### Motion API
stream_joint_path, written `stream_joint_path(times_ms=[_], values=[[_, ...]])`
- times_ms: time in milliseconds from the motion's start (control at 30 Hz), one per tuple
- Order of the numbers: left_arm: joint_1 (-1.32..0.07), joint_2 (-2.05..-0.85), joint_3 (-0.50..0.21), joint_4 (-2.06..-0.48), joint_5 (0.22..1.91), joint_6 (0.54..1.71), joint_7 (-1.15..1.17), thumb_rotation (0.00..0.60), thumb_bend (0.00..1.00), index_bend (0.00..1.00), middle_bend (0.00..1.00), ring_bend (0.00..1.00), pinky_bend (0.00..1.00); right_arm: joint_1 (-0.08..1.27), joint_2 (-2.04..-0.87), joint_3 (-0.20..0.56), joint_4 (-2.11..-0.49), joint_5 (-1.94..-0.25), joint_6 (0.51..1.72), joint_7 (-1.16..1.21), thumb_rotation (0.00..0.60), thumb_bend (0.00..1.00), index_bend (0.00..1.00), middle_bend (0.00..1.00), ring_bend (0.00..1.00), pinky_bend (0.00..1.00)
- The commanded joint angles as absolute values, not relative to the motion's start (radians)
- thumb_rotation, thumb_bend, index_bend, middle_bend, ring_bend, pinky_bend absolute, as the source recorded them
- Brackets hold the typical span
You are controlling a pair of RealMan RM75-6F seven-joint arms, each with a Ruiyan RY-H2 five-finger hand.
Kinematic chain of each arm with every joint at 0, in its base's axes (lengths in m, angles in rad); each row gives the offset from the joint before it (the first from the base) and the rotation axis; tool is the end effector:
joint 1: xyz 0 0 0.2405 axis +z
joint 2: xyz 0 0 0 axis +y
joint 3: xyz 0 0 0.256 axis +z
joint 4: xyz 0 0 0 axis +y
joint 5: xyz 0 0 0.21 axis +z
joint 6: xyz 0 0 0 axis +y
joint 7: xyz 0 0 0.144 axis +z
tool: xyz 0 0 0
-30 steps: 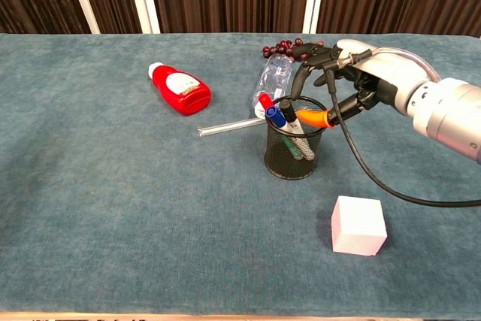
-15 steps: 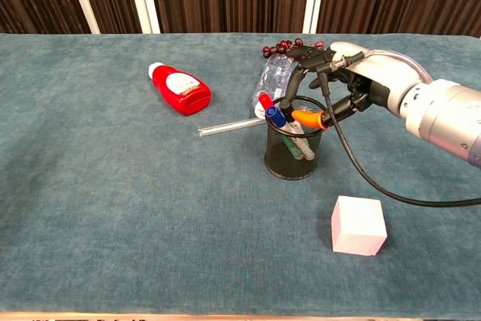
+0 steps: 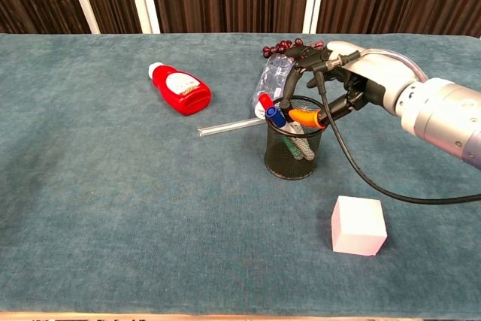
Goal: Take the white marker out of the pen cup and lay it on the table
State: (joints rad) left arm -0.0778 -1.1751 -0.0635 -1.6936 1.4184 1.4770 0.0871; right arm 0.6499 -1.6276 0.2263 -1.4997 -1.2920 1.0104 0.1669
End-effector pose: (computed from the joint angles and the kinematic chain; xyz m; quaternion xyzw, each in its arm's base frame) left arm -0.3007 0.1796 0.1385 -0.5622 -0.4240 -0.3872 0.5952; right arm -0.1274 -0.3202 -0.0266 0.6215 -0.5292 0.5108 0.2697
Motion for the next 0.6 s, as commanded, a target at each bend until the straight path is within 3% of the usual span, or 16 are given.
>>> stream_joint_path(times_ms=[33,433,600], values=[[-0.078,-1.175,-0.064,-1.694,1.418,1.476,0.088,0.6,0.44,0.16,0.03,0.03,0.09,0.651,-1.628,0.226,-1.5,-1.29,1.009,0.165,0.6,0.43,0.51,0.0,0.0,0.17],[-0.078,-1.174,-0.064,-1.695,1.415,1.476,0.086,0.6,0.44,0.16,0.03,0.03,0.09,0.661,-1.63,0.232,-1.504,-1.283,1.001,0.158,0.6,0.43,0.51,0.0,0.0,0.17],[-0.078,-1.173,-0.064,-1.694,1.415,1.475,0.084,0.6,0.44,0.16,0.03,0.03,0.09,0.665,-1.63,0.234,-1.502,-1.28,0.998,0.156,0.6,0.43,0.57,0.0,0.0,0.17]])
